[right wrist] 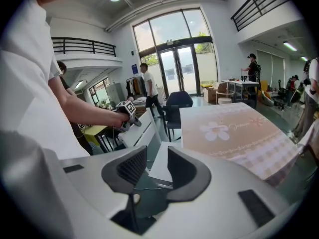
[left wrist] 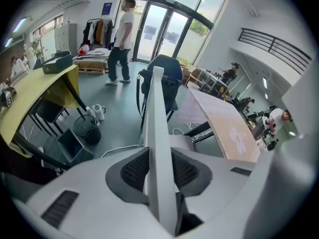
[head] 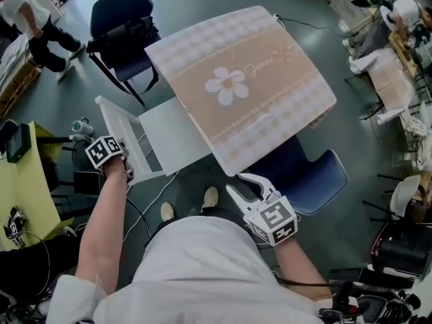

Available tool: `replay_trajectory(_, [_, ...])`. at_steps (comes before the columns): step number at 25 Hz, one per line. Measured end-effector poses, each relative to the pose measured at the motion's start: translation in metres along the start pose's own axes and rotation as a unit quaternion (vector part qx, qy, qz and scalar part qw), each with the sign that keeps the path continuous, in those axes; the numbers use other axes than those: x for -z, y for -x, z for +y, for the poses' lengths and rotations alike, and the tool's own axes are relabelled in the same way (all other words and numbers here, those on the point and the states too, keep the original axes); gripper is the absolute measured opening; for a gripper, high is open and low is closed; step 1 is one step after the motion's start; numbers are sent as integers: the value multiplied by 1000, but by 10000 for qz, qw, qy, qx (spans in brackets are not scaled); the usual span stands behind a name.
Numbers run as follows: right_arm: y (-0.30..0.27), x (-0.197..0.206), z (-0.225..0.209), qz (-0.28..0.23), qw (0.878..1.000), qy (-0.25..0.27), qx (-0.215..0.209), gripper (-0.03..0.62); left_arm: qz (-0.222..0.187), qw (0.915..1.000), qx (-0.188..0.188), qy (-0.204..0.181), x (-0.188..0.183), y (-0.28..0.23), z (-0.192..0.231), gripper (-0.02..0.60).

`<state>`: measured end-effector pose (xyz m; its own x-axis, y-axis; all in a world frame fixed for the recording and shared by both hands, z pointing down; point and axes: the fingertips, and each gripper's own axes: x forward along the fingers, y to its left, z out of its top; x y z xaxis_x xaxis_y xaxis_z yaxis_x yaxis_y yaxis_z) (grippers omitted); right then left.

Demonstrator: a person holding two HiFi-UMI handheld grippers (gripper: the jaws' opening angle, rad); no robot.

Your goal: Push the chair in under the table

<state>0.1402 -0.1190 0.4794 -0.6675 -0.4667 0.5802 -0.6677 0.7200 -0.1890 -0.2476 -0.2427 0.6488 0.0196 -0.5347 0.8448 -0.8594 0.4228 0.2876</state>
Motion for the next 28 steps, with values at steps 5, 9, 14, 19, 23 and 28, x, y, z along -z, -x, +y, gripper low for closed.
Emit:
replay_trajectory(5, [-8,-12,18,-62,9999,117,16,140,-329,9976,471,-373,-11,33,-10,103])
replay_trajectory(9, [-21,-24,39,-112,9996,258,-13,140,-691,9900,1000,-719,-19,70,-17,103])
replay_trajectory(14, [-41,-37,74,-150,9991,398,-88,137,-991,9721,1699,-1277,-14,132,-20,103])
replay_trajectory(19, [-53,-52,115,-190,9982,558,-93,104,-981,9180,3050,-2339,22,206,-48,101])
replay_trajectory(23, [-62,-59,149,-219,9973,691,-88,74,-864,8753,3796,-2868,49,257,-58,50])
replay_trajectory(28, [-74,-60,186,-187,9966,795,-126,49,-882,8213,4380,-3546,73,305,-60,12])
